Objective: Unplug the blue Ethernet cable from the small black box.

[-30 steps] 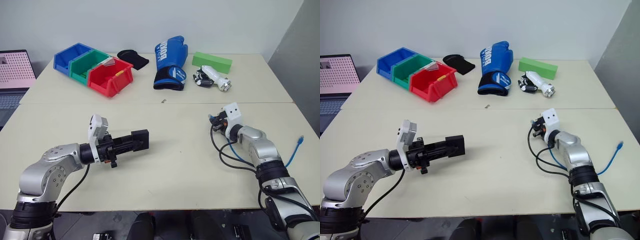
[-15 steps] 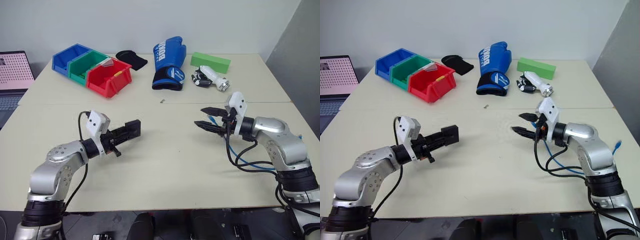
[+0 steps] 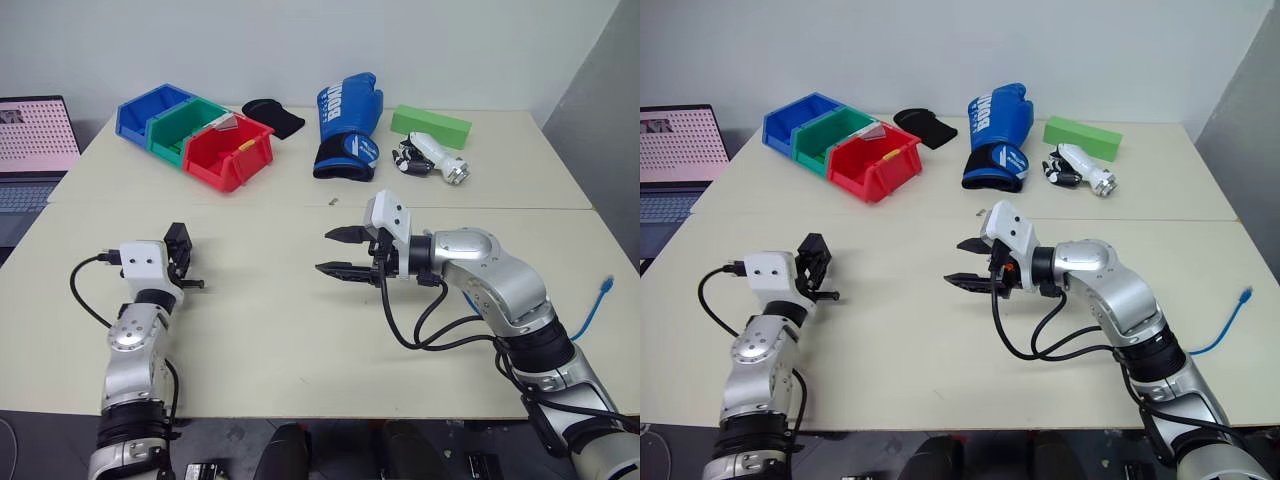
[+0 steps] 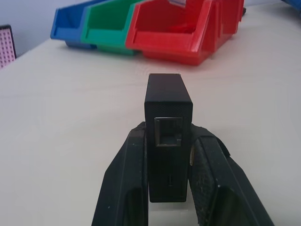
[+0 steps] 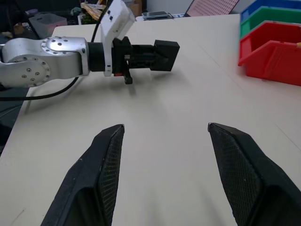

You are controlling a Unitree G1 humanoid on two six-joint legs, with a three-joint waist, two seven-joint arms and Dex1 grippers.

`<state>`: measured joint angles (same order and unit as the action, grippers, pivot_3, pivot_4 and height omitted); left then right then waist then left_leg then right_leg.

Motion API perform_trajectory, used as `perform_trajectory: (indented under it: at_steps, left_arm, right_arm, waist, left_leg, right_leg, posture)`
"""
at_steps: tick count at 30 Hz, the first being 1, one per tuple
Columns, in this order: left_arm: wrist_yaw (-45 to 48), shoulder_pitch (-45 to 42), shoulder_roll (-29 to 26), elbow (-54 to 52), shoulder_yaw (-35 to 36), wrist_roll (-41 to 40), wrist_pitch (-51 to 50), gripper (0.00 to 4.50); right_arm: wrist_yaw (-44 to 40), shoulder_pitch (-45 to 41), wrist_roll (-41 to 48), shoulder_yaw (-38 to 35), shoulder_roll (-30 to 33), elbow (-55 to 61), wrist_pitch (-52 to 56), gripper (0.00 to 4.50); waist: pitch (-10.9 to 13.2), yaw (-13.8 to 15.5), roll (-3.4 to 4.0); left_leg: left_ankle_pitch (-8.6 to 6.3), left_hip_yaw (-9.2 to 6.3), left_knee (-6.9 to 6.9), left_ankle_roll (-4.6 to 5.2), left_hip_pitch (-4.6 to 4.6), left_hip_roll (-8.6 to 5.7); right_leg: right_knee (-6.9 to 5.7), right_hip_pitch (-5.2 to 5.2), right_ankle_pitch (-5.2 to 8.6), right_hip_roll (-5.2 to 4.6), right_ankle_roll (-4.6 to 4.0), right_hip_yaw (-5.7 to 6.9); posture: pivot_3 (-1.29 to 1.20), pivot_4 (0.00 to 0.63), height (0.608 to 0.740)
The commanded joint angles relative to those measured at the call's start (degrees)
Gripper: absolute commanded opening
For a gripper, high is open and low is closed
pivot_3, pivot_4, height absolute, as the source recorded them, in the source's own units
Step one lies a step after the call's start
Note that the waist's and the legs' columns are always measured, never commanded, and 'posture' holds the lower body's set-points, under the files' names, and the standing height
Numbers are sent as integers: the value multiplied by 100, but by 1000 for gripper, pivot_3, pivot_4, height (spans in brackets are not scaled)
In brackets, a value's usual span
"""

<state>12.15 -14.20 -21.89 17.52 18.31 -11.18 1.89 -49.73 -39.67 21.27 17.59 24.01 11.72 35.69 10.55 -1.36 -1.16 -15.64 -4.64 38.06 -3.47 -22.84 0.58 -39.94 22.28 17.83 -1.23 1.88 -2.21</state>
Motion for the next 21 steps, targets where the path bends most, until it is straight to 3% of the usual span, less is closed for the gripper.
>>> perform_trajectory:
  at_steps: [1, 6, 17, 19, 21]
  left_arm:
    - [198, -105, 42, 287, 10, -68, 432, 788]
    - [395, -39, 67, 567, -1, -94, 744, 788]
    - [482, 251, 99, 206, 53, -337, 601, 3198]
    - [455, 438, 40, -187, -17, -295, 324, 3522]
    - [390, 719, -60, -725, -93, -195, -122, 3522]
  right_arm:
    - [-112, -135, -32, 17, 4, 171, -33, 3010]
    - [-180, -100, -64, 57, 33, 204, -23, 3010]
    - [-207, -100, -101, 36, 47, 231, 30, 3040]
    - [-192, -75, -136, 36, 59, 220, 17, 3040]
    - [-168, -4, -173, 19, 101, 199, 17, 3040]
  waist:
    - [0, -5, 0]
    - [0, -20, 0]
    - [0, -34, 0]
    - [0, -37, 0]
    - [0, -48, 0]
  left_leg:
    - [0, -2, 0, 0, 1, 3]
    - [0, -3, -2, 0, 5, 4]
    - [0, 0, -2, 0, 6, 6]
    - [0, 0, -3, 0, 6, 6]
    - [0, 1, -5, 0, 5, 7]
  right_leg:
    - [-1, 0, 0, 0, 0, 1]
    - [-4, 0, 0, 3, -1, 1]
    - [-3, -1, 0, 3, -1, -2]
    - [-3, -1, 0, 3, -1, -2]
    - [-2, 0, 0, 3, -1, -4]
  posture:
    - [0, 150, 740]
    - [0, 150, 740]
    - [0, 150, 740]
    - [0, 150, 740]
    - [0, 150, 740]
